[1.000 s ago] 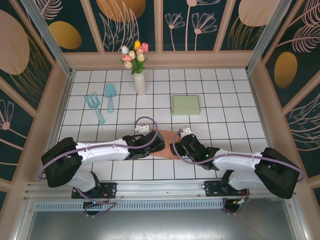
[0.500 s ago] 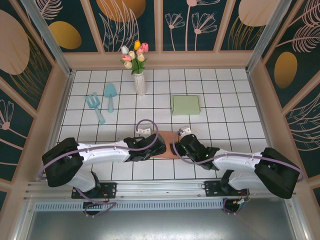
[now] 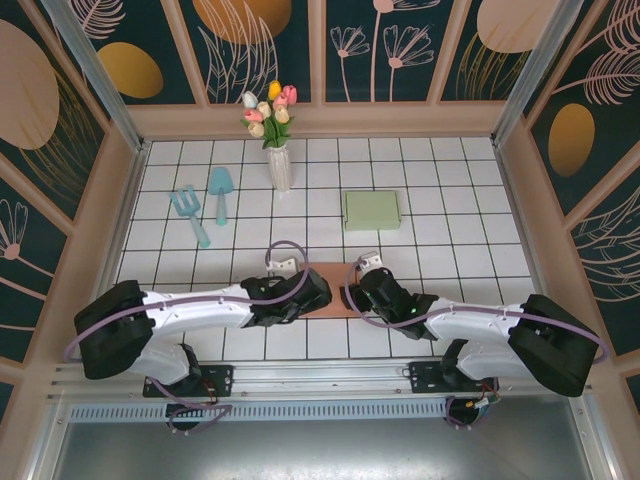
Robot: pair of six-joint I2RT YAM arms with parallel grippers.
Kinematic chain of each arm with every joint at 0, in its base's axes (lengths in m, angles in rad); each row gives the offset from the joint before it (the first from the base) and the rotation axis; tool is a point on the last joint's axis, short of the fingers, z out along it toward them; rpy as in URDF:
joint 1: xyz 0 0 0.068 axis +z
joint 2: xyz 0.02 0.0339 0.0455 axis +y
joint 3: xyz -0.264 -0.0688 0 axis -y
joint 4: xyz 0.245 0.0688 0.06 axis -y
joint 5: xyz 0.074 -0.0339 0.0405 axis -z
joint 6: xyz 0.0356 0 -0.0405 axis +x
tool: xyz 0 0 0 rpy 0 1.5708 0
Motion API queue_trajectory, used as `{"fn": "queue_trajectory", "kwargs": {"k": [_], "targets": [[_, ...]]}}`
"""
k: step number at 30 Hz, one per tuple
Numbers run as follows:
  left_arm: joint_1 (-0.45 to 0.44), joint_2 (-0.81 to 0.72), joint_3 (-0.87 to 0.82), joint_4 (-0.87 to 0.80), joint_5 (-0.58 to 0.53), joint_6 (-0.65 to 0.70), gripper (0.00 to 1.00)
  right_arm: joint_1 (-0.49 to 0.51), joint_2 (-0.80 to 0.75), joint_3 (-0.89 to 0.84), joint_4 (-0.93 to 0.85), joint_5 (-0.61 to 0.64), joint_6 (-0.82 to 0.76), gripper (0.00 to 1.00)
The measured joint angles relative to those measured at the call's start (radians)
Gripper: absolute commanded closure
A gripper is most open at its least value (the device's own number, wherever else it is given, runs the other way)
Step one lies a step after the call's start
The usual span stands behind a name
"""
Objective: Fold the paper box
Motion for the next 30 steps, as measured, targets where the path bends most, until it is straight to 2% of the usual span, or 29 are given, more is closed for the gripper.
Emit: {"fn": "queue_trajectory", "kwargs": {"k": [6,18,25,30], "targets": [[-0.001,-0.057,-0.047,0.029,0.005,-0.101,0.1,0.0,0.002,0.001,0.0,0.0,0.002,0.35],[-0.008,-0.008,-0.041,0.021,0.047,-0.192,0.11,0.0,0.016,0.01,0.002,0.0,0.003,0.35],[-0.014,0.005,-0.041,0.037,0.061,-0.204,0.24,0.0,0.029,0.015,0.008,0.0,0.003,0.36],[-0.014,0.005,-0.042,0.039,0.061,-0.204,0.25,0.0,0.032,0.018,0.008,0.0,0.003,0.36]]}}
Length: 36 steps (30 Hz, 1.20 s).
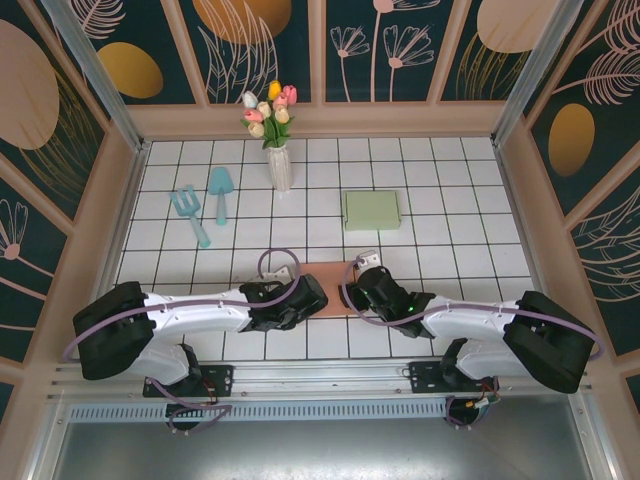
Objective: Fold the paper box
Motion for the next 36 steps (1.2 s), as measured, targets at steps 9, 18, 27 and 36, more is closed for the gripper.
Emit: {"fn": "queue_trajectory", "kwargs": {"k": [9,18,27,36], "targets": [[0.0,-0.002,-0.006,0.003,-0.014,0.0,0.26,0.0,0.0,0.0,0.0,0.0,0.0,0.36],[0.0,-0.021,-0.049,0.031,-0.061,0.015,0.33,0.001,0.012,0.007,0.003,0.0,0.003,0.37],[0.0,-0.035,-0.071,0.068,-0.084,0.023,0.38,0.004,0.033,0.019,0.01,0.0,0.003,0.37],[0.0,-0.014,-0.073,0.086,-0.086,0.026,0.38,0.006,0.034,0.021,0.01,0.003,0.003,0.37]]}}
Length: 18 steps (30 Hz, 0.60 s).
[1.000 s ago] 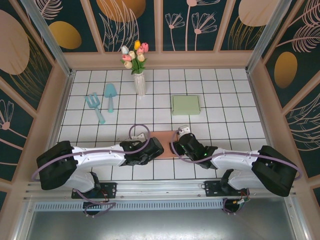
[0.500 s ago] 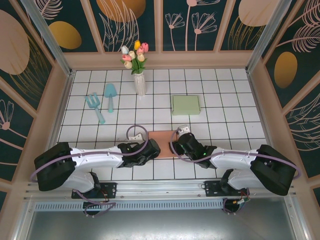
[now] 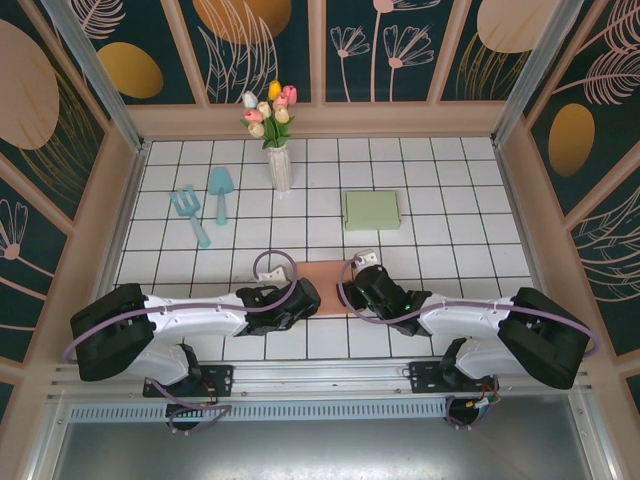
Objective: Fold the paper box
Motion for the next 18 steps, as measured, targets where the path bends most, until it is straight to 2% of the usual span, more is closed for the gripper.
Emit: {"fn": "queue_trajectory", "kwargs": {"k": [10,18], "targets": [[-0.003,-0.022,-0.046,0.052,-0.024,0.0,0.4,0.01,0.0,0.002,-0.003,0.009,0.0,0.37],[-0.003,-0.031,-0.07,0.085,-0.043,0.0,0.4,0.06,-0.035,0.004,-0.056,0.057,0.0,0.37]]}}
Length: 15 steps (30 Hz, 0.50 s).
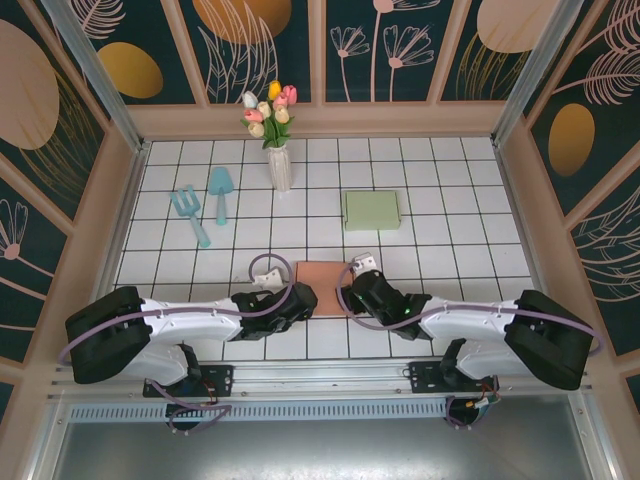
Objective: Fold the paper box
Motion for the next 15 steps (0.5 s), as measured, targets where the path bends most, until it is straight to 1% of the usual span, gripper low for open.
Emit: {"fn": "queue_trajectory", "kwargs": {"k": [7,11,15], "targets": [[0.0,0.001,-0.002,0.005,-0.008,0.0,0.41,0.029,-0.089,0.0,-0.058,0.0,0.006,0.4],[0.0,0.005,-0.002,0.011,-0.01,0.0,0.41,0.077,-0.196,0.0,-0.101,0.014,0.061,0.5],[0.0,0.006,-0.002,0.014,-0.011,0.0,0.41,0.105,-0.256,0.0,-0.141,0.014,0.137,0.52]]}}
